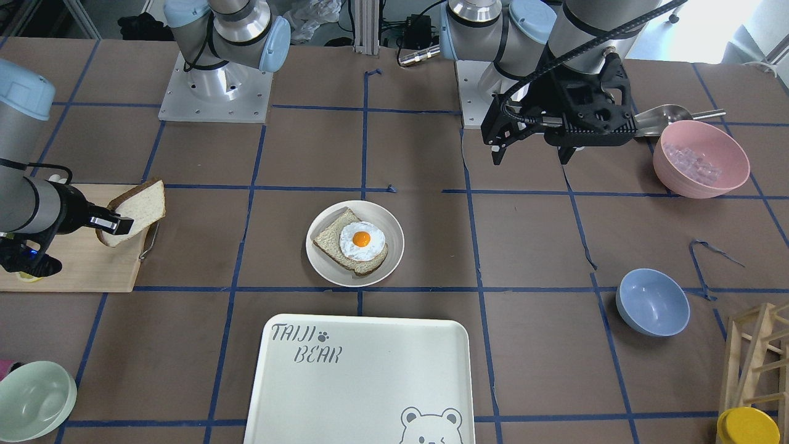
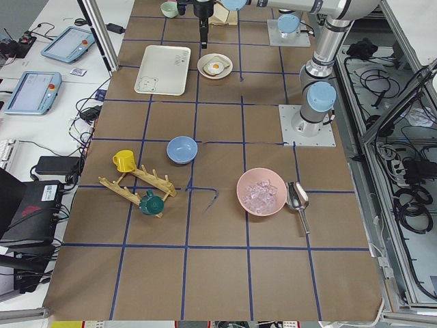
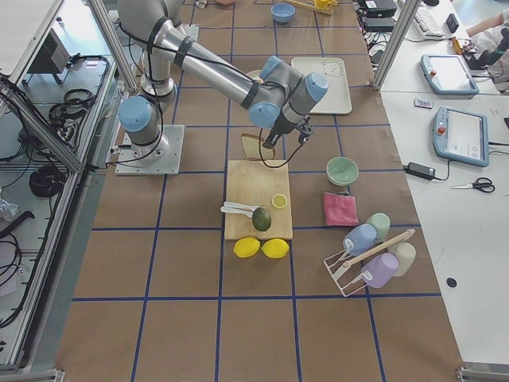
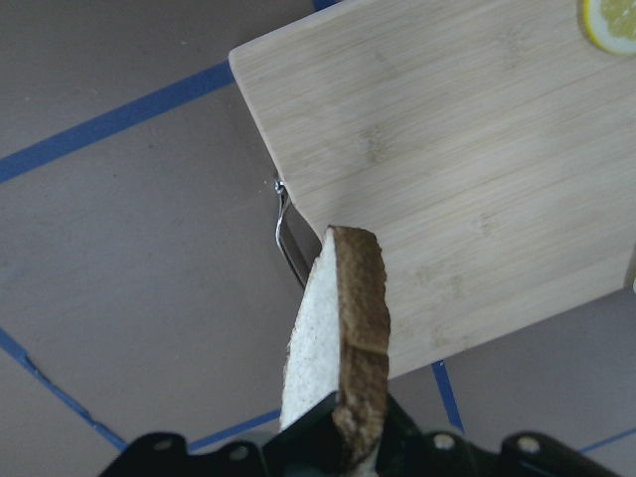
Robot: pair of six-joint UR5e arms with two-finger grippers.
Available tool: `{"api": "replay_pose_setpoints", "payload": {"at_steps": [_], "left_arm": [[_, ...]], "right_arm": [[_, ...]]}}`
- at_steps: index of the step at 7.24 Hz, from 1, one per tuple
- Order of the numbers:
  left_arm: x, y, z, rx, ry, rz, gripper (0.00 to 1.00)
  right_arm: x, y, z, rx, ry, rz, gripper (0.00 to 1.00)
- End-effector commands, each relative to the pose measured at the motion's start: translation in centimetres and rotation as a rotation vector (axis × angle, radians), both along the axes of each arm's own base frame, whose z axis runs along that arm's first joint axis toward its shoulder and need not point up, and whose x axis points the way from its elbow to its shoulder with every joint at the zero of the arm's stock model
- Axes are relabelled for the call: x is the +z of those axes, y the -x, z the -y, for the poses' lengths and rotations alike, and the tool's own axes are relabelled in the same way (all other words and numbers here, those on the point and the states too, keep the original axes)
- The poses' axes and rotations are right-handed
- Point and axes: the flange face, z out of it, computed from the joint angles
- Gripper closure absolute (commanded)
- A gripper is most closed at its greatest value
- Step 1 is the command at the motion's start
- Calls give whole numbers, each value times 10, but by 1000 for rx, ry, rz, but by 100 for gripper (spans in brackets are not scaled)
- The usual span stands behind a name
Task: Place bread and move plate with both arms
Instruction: 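Carry the bread slice with the right gripper to the egg plate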
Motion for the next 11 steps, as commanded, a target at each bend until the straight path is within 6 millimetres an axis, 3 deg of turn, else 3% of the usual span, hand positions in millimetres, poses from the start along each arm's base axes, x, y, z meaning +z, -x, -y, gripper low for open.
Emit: {"api": "replay_pose_setpoints", "payload": {"at_steps": [1, 2, 5, 6, 8, 11], "left_arm": [[0, 0, 0, 2, 1, 0, 0], [0, 1, 0, -2, -1, 0, 0], [0, 0, 0, 2, -1, 0, 0], [0, 0, 0, 0, 1, 0, 0], [0, 0, 0, 0, 1, 0, 0], [0, 0, 0, 0, -1, 0, 0]], "right_arm": [[39, -54, 5, -8, -2, -22, 100], [46, -77, 6, -48, 7, -5, 100], [49, -226, -8, -239, 10, 46, 100], [47, -262, -17, -286, -8, 57, 100], [25, -300, -24, -373, -81, 59, 100], [-13, -306, -18, -410, -169, 66, 100]]}}
